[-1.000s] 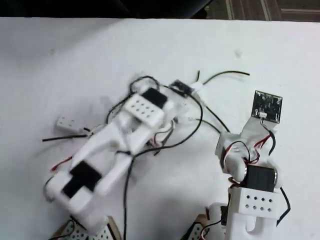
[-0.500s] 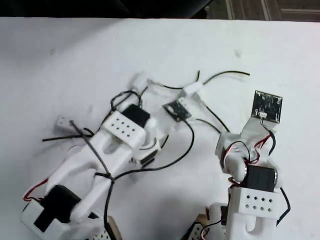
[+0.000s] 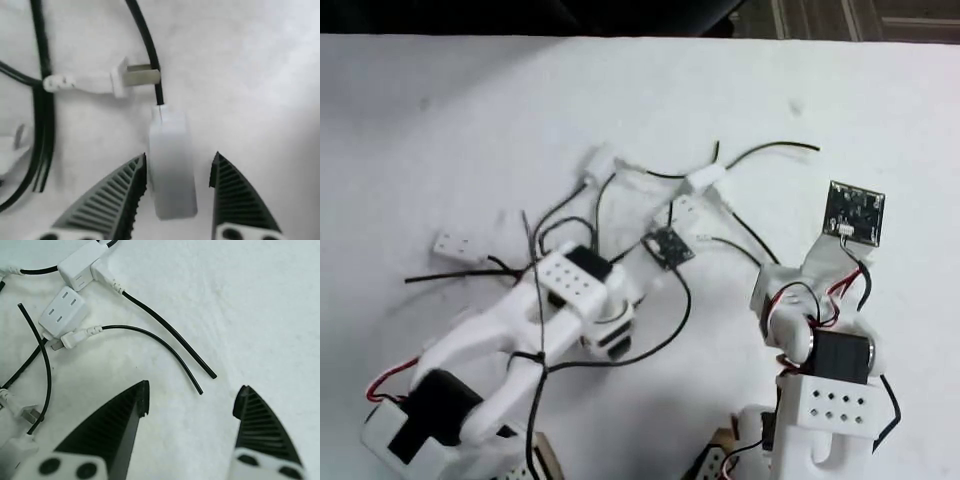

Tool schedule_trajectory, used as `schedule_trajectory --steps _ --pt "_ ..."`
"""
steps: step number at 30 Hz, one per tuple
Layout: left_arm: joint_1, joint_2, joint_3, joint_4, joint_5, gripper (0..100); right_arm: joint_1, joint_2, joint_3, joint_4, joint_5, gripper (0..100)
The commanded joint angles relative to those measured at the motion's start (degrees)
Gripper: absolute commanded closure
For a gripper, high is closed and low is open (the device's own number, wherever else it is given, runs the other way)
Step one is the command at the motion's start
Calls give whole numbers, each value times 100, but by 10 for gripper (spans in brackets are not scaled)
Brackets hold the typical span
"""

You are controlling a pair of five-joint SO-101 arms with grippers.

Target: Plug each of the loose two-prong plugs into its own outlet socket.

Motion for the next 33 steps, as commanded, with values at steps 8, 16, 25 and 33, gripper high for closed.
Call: schedule_trajectory --steps 8,16,25,33 --pt "66 -330 -105 273 0 963 57 -22 -220 -75 -18 729" --pt "22 -338 -738 1125 0 980 57 -22 -220 -75 -18 729" --pt "13 -330 -782 1240 9 949 57 -22 -220 -75 -18 729" --pt "-532 -312 -949 1046 18 736 57 -22 -211 -75 -18 729"
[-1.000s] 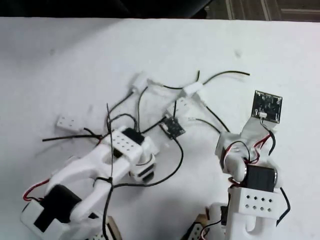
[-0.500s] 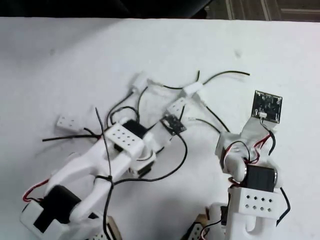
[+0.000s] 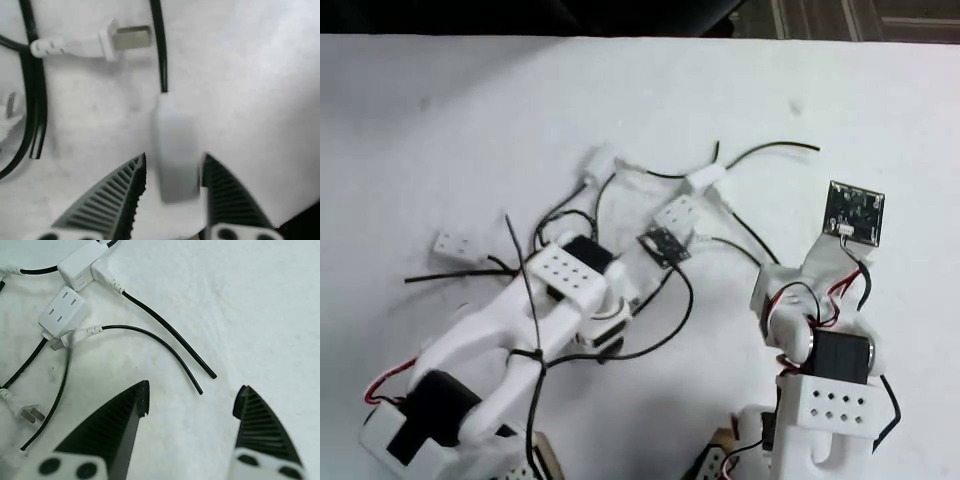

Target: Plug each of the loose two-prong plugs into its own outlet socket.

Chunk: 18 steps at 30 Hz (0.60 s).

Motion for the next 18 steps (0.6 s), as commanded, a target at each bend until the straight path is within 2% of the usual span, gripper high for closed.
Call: schedule_trajectory --steps 1,5,8,15,18 --pt "-611 -259 -475 -246 -26 736 57 -22 -211 -75 -18 729" --pt "-1314 -251 -730 -580 -62 732 57 -22 -211 -75 -18 729" --pt "-1613 -251 -782 -668 -431 732 57 -22 -211 -75 -18 729" --pt "-1877 -303 -835 -598 -615 736 48 -22 -211 -75 -18 729" --pt "-1815 -356 -1152 -62 -598 736 48 -22 -211 -75 -18 729"
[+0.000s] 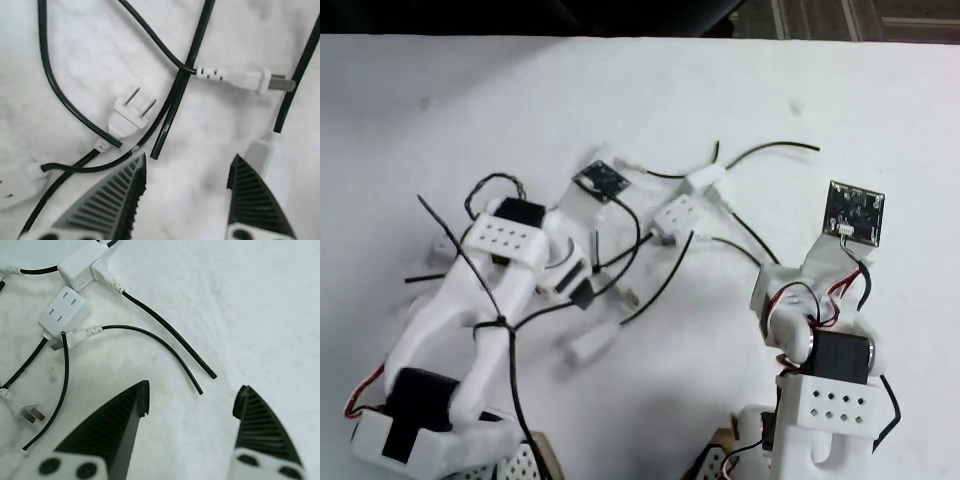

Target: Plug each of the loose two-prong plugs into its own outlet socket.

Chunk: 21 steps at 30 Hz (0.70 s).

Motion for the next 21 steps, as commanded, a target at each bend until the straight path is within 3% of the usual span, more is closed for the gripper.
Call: schedule_trajectory --steps 1,6,10,16,21 --pt "84 -409 -607 651 -9 736 48 -22 -211 -75 -18 729" --pt "673 -760 -273 958 0 736 48 -22 -211 -75 -18 729" --pt "822 -813 536 229 0 735 48 -22 -211 -75 -18 729" --pt "40 -804 1468 -1231 -229 732 48 -22 -211 -75 -18 729" --pt "-470 -804 1574 -1495 -642 732 48 -22 -211 -75 -18 729"
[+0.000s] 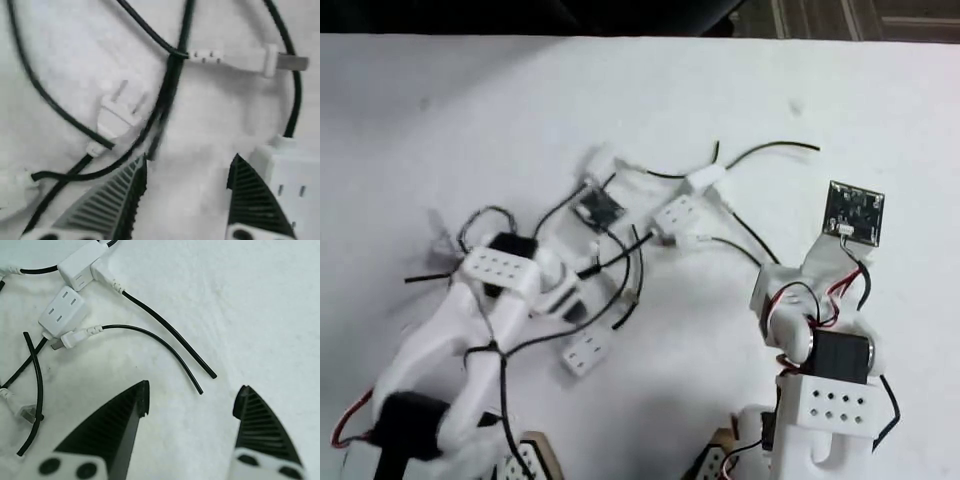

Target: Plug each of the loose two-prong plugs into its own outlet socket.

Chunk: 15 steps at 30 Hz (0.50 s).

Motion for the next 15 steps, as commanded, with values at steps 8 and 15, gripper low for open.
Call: schedule_trajectory --steps 8,15 --pt "-462 -198 -870 782 -149 736 48 -22 -211 -75 -18 729" --pt "-479 -1235 -2154 2268 422 737 48 -22 -211 -75 -9 728"
